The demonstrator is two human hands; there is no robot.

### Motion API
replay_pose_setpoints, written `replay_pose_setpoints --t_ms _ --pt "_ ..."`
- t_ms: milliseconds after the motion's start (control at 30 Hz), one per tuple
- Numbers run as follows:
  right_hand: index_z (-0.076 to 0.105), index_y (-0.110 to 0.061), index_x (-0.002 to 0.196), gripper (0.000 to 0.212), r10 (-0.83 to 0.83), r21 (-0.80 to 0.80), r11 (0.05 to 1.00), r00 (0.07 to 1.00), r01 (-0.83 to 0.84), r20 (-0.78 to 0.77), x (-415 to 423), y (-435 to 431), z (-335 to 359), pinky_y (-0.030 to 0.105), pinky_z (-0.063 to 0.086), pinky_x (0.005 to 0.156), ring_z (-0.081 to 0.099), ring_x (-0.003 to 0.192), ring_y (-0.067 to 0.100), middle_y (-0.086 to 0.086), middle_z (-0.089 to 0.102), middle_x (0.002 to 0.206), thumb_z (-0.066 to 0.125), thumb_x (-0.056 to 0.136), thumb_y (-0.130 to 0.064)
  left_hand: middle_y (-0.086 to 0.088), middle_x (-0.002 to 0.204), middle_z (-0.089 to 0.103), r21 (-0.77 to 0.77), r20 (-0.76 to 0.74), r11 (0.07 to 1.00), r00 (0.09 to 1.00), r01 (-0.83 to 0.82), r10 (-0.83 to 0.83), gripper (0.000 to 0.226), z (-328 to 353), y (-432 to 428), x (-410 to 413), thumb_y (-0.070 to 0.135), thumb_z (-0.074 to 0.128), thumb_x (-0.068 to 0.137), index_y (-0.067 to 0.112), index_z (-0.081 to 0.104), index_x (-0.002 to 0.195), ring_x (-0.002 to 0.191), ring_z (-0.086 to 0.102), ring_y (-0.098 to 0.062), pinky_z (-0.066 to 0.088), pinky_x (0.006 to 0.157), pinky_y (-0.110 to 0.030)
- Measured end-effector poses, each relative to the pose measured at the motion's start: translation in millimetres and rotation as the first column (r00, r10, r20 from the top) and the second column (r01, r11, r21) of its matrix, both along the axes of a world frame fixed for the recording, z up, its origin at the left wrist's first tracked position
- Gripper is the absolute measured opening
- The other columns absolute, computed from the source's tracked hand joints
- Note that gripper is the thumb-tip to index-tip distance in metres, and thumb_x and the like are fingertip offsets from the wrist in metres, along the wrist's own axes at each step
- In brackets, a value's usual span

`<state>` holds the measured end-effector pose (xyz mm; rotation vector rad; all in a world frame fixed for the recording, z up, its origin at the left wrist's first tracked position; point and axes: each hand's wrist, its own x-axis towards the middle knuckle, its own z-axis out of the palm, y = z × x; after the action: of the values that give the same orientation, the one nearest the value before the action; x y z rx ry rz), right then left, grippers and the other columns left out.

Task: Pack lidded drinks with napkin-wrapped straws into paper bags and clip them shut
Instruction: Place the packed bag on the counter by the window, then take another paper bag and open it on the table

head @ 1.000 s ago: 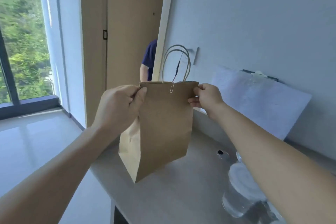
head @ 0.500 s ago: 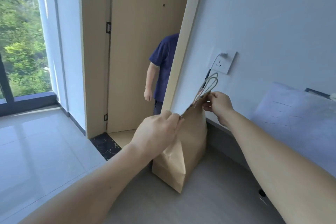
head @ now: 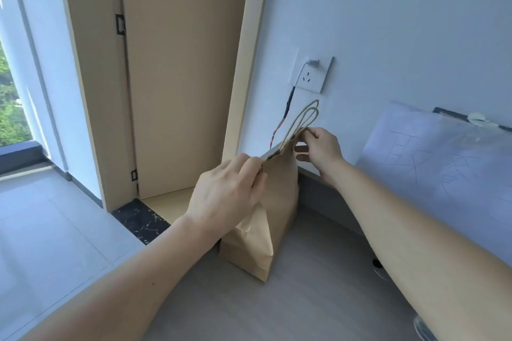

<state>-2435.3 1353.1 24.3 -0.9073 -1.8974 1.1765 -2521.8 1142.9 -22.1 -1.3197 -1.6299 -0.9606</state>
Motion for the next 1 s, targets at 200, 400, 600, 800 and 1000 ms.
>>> replay_pose_setpoints --t_ms 200,400,600,800,1000 --pt "0.046 -0.017 0.139 0.051 -0.008 0.134 0.991 0.963 -0.029 0.268 64 -22 11 0.041 0.055 0.091 0.059 0.111 0.014 -0.003 0.052 0.132 0.052 0.096 -0.044 -0.011 0.116 0.062 0.014 -0.318 0.997 0.945 -0.076 0.076 0.026 11 16 36 0.004 0.049 0.086 0.01 0.067 0.105 0.122 0.052 -0.034 0.037 0.108 -0.049" --pt "0.047 -0.019 0.14 0.055 -0.096 0.31 0.942 0.782 -0.128 0.616 186 -52 32 0.028 0.038 0.1 0.049 0.126 0.014 -0.003 0.05 0.141 0.056 0.093 -0.048 -0.011 0.132 0.052 -0.647 -0.149 0.761 0.988 -0.06 -0.049 0.042 28 34 123 0.035 0.057 0.084 0.01 0.06 0.116 0.135 0.036 -0.033 0.02 0.115 -0.049" --pt "0.049 -0.022 0.138 0.058 -0.201 0.314 0.946 0.627 -0.074 0.753 346 -106 57 0.029 0.038 0.099 0.049 0.126 0.015 -0.004 0.05 0.14 0.061 0.09 -0.052 -0.004 0.144 0.042 -0.767 0.17 0.571 0.951 0.292 -0.258 0.062 50 51 255 0.054 0.054 0.089 0.02 0.043 0.14 0.13 0.039 -0.027 0.036 0.1 -0.039" --pt "0.052 -0.019 0.135 0.057 -0.382 0.402 0.908 0.623 0.116 0.683 534 -169 53 0.029 0.039 0.095 0.051 0.122 0.019 0.0 0.054 0.136 0.063 0.089 -0.051 -0.005 0.14 0.045 -0.736 0.197 0.529 0.881 0.422 -0.429 0.068 69 39 426 0.055 0.059 0.085 0.023 0.042 0.143 0.128 0.041 -0.03 0.039 0.099 -0.044" --pt "0.043 -0.019 0.144 0.063 -0.449 0.341 0.894 0.595 0.291 0.667 709 -226 33 0.025 0.031 0.101 0.04 0.137 0.017 -0.001 0.042 0.15 0.059 0.093 -0.05 -0.003 0.144 0.044 -0.797 0.161 0.414 0.815 0.44 -0.557 0.071 79 37 598 0.057 0.06 0.083 0.027 0.04 0.145 0.132 0.04 -0.028 0.039 0.101 -0.045"
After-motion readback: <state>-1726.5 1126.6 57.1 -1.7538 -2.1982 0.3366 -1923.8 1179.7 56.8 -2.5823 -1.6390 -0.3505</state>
